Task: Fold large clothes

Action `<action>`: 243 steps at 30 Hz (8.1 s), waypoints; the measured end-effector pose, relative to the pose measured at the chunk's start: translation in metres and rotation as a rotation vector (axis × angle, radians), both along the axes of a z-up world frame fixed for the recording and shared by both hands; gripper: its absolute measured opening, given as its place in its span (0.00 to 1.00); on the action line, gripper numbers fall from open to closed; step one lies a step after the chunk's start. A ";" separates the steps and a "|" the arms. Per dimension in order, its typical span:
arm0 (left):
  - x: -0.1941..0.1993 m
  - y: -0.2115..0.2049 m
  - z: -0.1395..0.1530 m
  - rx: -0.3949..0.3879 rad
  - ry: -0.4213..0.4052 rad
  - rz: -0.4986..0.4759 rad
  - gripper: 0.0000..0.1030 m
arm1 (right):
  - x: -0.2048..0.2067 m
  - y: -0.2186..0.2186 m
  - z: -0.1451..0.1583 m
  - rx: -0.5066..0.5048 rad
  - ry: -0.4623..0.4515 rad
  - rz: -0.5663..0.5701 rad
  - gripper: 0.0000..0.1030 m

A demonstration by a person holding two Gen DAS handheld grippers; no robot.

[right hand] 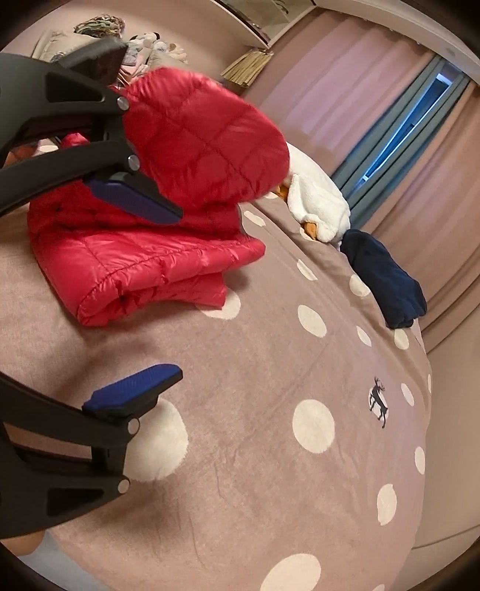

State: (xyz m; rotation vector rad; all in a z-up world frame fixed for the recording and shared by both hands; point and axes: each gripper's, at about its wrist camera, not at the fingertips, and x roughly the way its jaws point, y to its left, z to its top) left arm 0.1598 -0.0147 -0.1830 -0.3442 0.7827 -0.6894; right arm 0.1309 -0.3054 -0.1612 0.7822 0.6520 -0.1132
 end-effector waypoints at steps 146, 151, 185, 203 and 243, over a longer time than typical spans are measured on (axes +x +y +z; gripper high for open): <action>0.126 -0.023 -0.039 0.269 -0.105 0.423 0.81 | 0.136 0.032 -0.028 -0.203 0.105 0.217 0.68; 0.128 -0.023 -0.046 0.298 -0.114 0.425 0.81 | 0.137 0.040 -0.036 -0.293 0.128 0.210 0.68; 0.141 0.036 -0.099 -0.533 0.558 0.045 0.99 | 0.080 -0.008 -0.080 0.670 0.154 0.229 1.00; 0.122 -0.012 -0.038 -0.414 0.347 0.071 0.85 | 0.085 0.035 -0.038 0.474 -0.042 0.340 0.42; 0.163 0.089 -0.037 -0.205 0.202 0.286 0.86 | 0.207 0.140 0.008 0.187 -0.151 0.481 0.40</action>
